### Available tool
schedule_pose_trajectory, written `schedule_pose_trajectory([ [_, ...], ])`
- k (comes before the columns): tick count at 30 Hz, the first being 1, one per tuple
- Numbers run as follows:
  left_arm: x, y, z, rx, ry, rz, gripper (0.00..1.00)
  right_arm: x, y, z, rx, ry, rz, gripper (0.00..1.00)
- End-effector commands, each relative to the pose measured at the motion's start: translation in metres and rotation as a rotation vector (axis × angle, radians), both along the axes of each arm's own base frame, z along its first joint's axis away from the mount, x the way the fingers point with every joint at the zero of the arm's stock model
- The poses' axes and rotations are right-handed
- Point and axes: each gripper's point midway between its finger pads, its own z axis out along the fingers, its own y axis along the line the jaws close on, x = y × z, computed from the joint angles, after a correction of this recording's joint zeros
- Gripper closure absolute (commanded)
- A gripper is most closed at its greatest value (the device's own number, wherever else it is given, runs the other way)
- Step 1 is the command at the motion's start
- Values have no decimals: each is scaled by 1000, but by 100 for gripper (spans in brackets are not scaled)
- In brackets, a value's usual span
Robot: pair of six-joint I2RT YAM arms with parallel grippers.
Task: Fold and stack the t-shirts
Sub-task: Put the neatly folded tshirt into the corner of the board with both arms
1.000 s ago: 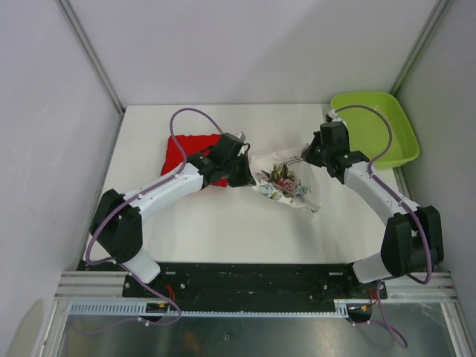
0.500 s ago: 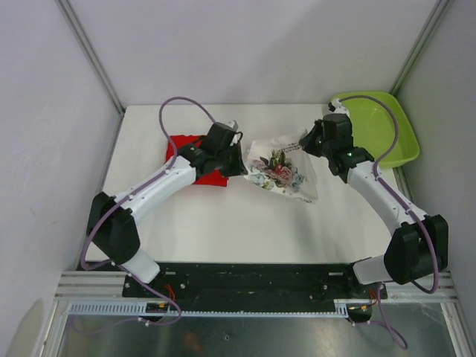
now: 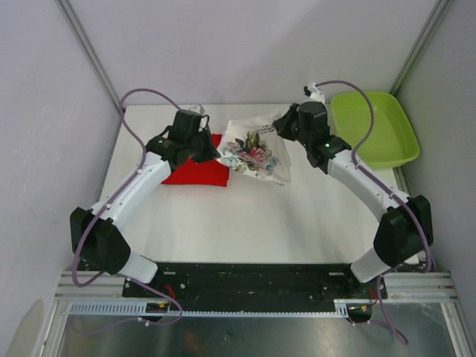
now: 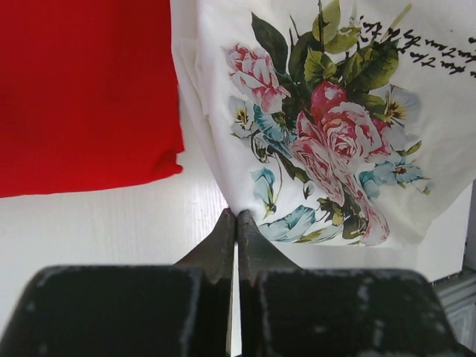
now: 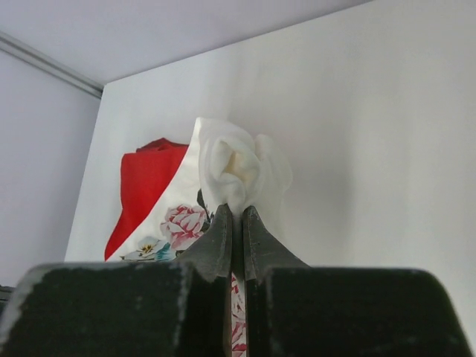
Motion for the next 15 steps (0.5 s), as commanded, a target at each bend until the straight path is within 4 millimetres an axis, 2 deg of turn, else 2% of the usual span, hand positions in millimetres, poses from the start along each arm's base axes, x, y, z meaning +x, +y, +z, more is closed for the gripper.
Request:
schedule_pose_trajectory([
  [1,9,32,30,6,-86,46,100,23,33,55,92,-159,-5,100],
  [8,22,81,24,44,-79,144,100,46,92,54,92,-167,47,100],
  [15,33,137,8,69,-43,249,100,63,143,35,86,-142,88,100],
])
